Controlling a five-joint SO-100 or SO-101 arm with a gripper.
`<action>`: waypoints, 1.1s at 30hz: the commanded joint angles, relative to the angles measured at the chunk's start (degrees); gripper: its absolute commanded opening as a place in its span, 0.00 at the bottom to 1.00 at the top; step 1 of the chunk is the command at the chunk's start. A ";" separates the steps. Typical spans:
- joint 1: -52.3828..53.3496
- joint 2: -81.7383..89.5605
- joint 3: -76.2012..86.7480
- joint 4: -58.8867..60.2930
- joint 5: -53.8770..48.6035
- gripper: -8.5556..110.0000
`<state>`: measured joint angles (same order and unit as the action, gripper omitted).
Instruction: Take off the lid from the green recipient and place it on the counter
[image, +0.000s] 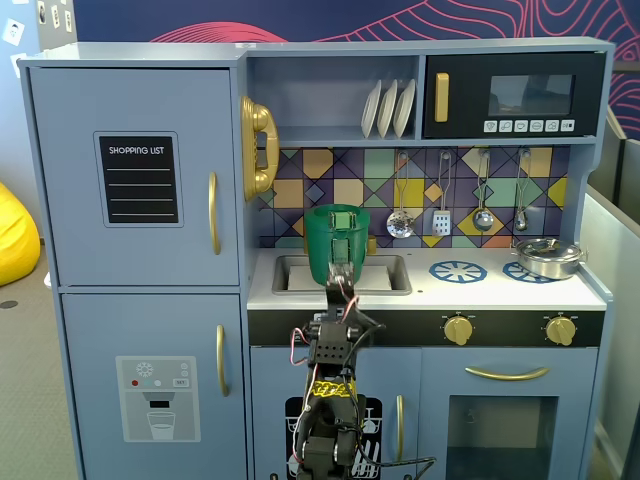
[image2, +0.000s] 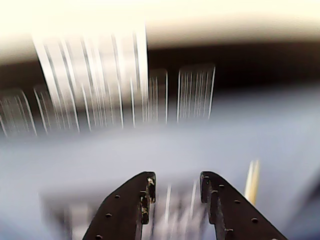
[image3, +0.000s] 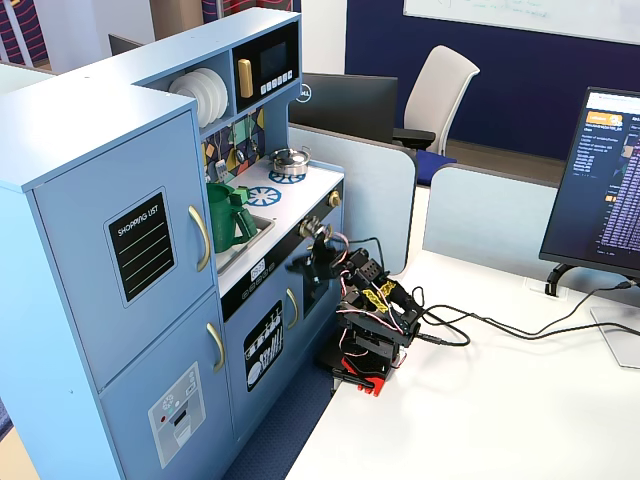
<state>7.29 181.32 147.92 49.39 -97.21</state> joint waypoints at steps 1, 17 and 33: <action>0.00 -5.98 -11.87 -6.77 -2.90 0.07; 3.78 -28.83 -35.24 -22.24 1.49 0.46; 0.44 -43.51 -42.98 -32.26 -1.14 0.53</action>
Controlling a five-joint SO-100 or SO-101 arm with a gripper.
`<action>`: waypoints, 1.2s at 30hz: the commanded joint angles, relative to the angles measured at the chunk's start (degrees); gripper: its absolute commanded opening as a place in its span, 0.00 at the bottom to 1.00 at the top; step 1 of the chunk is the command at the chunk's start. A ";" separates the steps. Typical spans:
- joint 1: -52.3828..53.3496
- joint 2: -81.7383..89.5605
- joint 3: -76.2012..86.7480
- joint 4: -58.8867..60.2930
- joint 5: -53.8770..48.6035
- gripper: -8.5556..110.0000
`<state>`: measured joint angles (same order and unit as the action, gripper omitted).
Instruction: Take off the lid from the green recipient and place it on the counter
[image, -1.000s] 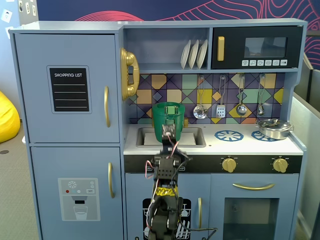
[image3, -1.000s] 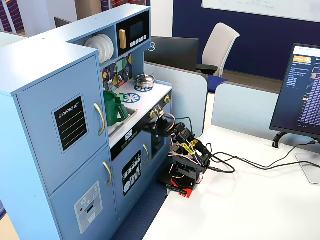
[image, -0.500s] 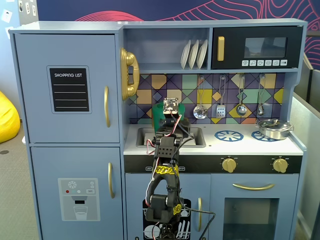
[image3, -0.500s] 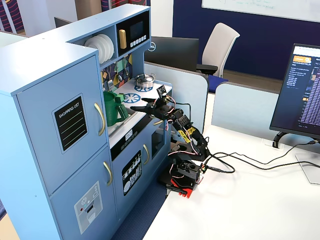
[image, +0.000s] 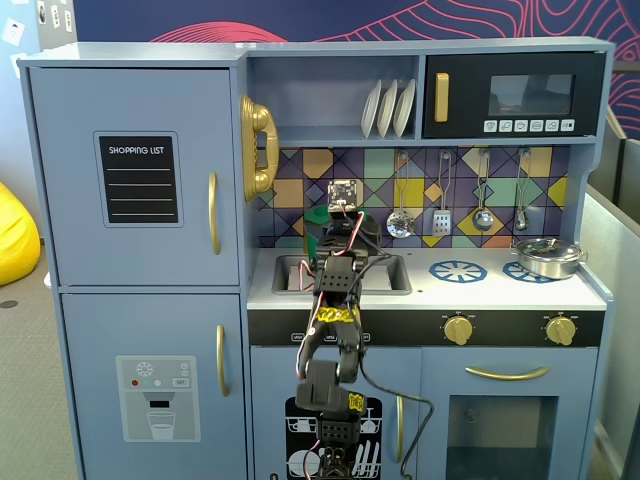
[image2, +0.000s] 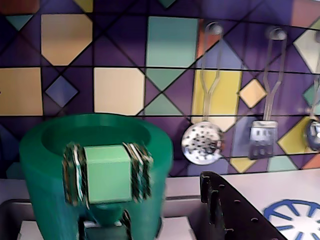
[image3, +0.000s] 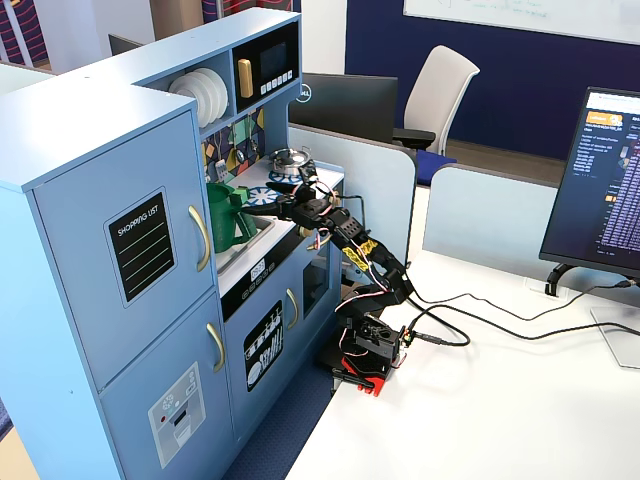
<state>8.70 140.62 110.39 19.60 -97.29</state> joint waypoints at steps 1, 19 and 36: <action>-1.14 -3.60 -5.89 -2.99 -1.05 0.52; -2.90 -15.82 -12.74 -8.88 -0.44 0.49; -3.60 -18.19 -12.48 -9.05 -0.62 0.46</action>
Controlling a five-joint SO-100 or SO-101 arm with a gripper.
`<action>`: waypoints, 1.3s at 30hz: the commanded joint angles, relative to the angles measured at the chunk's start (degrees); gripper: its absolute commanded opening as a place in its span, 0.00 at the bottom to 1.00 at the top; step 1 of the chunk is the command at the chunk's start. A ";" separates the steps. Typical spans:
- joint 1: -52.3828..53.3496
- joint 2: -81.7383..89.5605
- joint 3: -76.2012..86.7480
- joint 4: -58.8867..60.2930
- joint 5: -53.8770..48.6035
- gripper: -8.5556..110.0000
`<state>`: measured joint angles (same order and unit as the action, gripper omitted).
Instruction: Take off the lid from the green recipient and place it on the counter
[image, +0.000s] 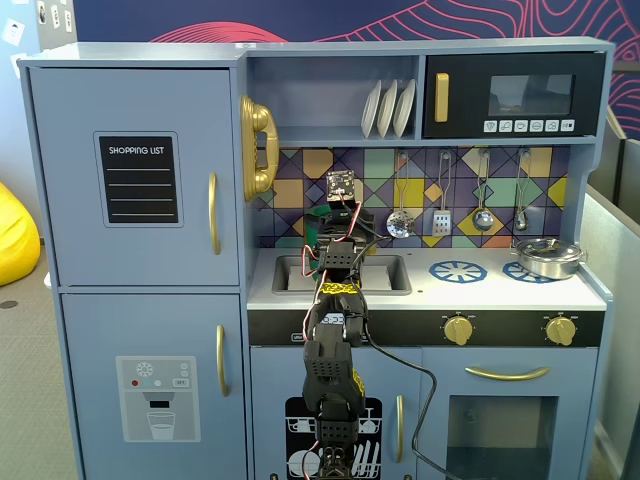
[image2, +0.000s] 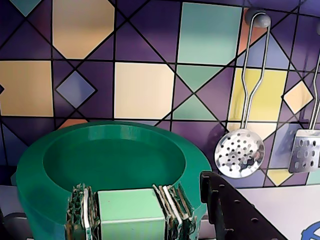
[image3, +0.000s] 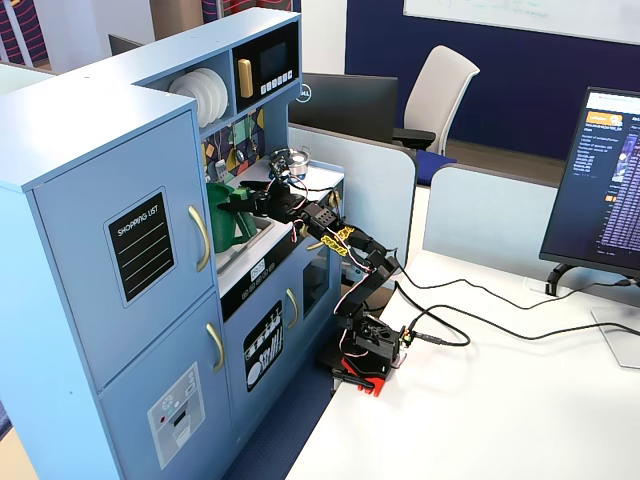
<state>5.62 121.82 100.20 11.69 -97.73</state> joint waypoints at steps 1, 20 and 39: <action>-0.53 0.88 -1.85 -1.05 -0.09 0.46; -0.70 2.90 1.32 -1.93 0.62 0.41; -2.81 3.78 2.11 -3.43 -1.14 0.07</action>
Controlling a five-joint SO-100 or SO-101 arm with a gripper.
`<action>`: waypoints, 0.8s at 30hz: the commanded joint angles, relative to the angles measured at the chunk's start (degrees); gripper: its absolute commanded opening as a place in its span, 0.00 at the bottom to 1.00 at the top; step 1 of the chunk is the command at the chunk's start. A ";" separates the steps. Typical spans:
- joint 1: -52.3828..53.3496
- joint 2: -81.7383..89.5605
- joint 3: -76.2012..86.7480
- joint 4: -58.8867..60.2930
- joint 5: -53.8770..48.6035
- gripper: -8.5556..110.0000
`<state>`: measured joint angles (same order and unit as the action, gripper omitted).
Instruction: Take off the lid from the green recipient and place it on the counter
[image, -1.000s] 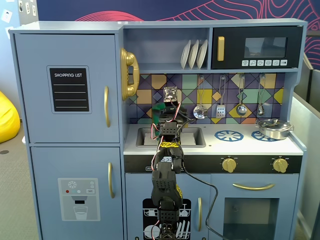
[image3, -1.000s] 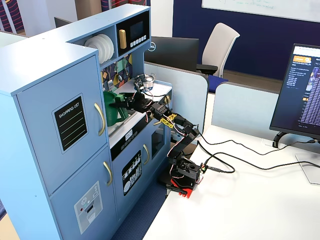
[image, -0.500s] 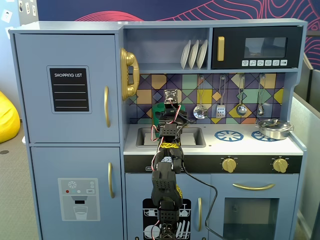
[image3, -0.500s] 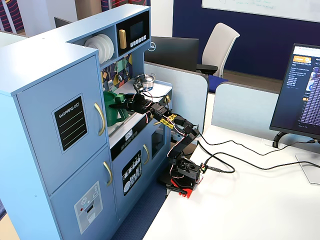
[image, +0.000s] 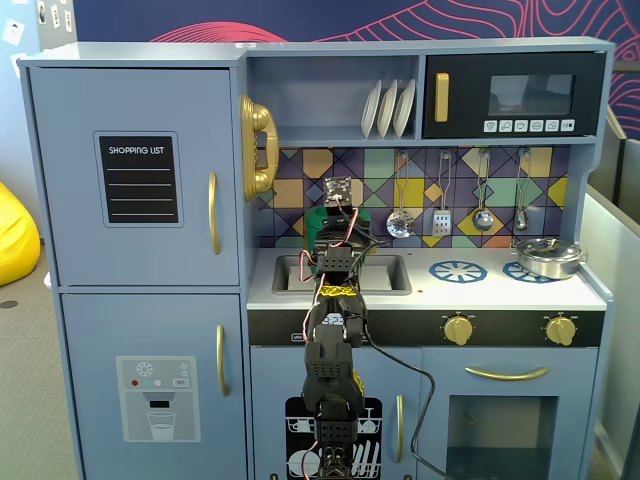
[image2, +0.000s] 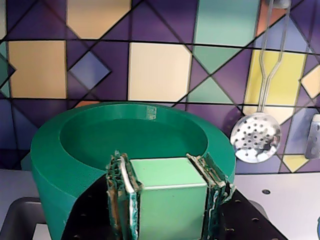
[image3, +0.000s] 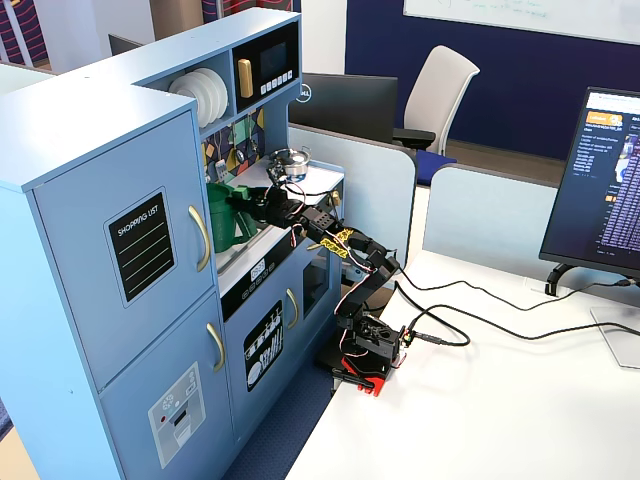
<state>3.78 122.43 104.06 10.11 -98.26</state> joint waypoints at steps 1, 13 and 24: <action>-0.97 3.25 -1.76 -1.93 -0.62 0.07; -0.44 3.08 -2.11 -10.55 -0.26 0.07; 11.69 4.83 -1.67 -10.37 0.53 0.07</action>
<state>10.46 122.43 104.06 1.93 -98.26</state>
